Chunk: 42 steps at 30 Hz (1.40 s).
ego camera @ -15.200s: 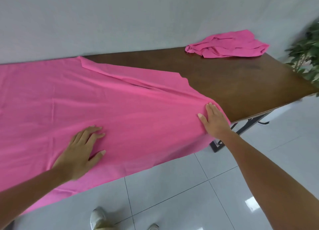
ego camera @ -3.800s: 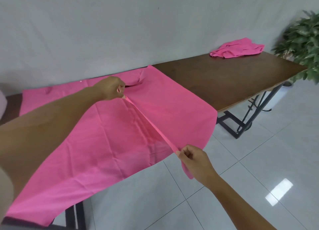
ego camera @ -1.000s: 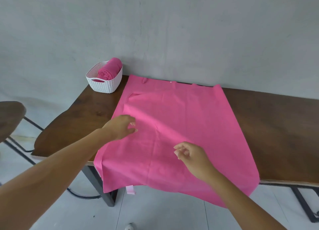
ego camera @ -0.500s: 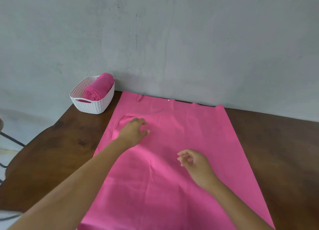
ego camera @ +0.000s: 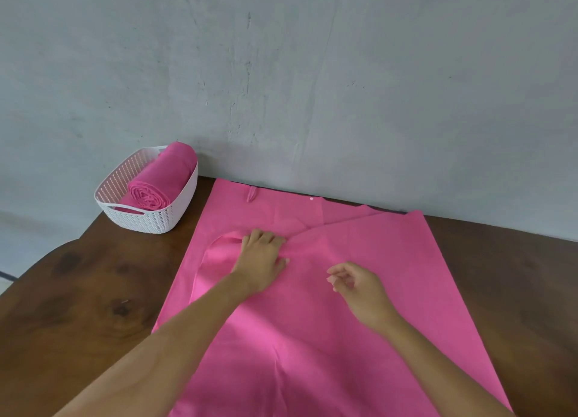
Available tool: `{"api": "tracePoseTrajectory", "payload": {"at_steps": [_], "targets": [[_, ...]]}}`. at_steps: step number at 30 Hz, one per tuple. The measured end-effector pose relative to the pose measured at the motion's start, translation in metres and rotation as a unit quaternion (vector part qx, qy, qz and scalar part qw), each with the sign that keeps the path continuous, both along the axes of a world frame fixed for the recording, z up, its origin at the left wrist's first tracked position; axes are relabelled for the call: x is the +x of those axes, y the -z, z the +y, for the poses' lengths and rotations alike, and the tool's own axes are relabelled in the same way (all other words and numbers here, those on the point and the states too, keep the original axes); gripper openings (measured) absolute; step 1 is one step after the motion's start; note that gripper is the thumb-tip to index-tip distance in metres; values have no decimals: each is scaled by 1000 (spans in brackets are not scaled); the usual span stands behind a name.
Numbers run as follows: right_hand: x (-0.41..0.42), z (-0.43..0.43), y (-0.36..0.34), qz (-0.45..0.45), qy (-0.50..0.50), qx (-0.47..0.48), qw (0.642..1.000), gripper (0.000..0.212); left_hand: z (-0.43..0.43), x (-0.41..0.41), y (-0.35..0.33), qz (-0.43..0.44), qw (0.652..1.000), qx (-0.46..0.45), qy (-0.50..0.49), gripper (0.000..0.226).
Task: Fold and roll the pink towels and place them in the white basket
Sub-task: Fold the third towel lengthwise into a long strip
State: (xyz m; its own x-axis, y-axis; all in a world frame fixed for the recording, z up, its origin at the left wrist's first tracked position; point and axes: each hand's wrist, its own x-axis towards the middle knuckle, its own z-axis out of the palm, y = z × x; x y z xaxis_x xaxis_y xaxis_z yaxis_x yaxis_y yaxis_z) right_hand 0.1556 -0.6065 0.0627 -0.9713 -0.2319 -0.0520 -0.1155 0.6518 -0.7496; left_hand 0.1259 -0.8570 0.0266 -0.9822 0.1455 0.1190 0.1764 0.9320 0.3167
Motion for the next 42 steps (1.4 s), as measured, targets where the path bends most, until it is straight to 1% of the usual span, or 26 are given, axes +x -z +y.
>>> {"api": "tracePoseTrajectory", "payload": {"at_steps": [3, 6, 8, 10, 13, 16, 19, 20, 23, 27, 31, 32, 34, 37, 40, 42], "targets": [[-32, -3, -2, 51, -1, 42, 998, 19, 4, 16, 13, 60, 997, -2, 45, 42], [-62, -4, -5, 101, -8, 112, 988, 18, 4, 27, 22, 58, 996, 2, 66, 56], [-80, -4, -6, 130, -32, 167, 977, 26, 3, 29, 24, 53, 996, -2, 71, 60], [-96, -4, -8, 126, -69, 207, 968, 33, 3, 27, 23, 52, 996, -2, 73, 60], [-113, -3, -2, 107, -118, 284, 946, 38, 1, 17, 16, 60, 996, 10, 67, 55], [-115, 1, 8, 123, -124, 326, 929, 38, 0, -3, 1, 76, 996, 25, 23, 48], [-105, 8, 16, 142, -114, 323, 929, 44, -1, -30, -15, 45, 997, 42, -46, 30], [-100, 11, 19, 142, -114, 325, 928, 44, -1, -38, -19, 22, 996, 40, -74, 30], [-87, 20, 29, 129, -114, 321, 931, 41, 4, -55, -23, -67, 990, 12, -123, 46], [-77, 26, 38, 114, -112, 312, 936, 44, 19, -72, -23, -127, 982, -15, -142, 57], [-74, 26, 39, 99, -107, 300, 943, 47, 28, -83, -20, -192, 961, 40, -194, 67], [-74, 26, 38, 97, -107, 297, 944, 47, 27, -85, -18, -193, 960, 42, -200, 65], [-76, 26, 36, 92, -106, 293, 946, 46, 22, -89, -13, -191, 961, 28, -199, 53], [-79, 25, 33, 93, -106, 292, 946, 45, 15, -87, -11, -189, 965, 20, -178, 39], [-85, 24, 27, 101, -110, 290, 945, 44, 4, -81, -13, -141, 974, 69, -166, 27], [-90, 21, 22, 112, -112, 285, 945, 43, -11, -80, -14, -95, 971, 141, -165, 22]]}}
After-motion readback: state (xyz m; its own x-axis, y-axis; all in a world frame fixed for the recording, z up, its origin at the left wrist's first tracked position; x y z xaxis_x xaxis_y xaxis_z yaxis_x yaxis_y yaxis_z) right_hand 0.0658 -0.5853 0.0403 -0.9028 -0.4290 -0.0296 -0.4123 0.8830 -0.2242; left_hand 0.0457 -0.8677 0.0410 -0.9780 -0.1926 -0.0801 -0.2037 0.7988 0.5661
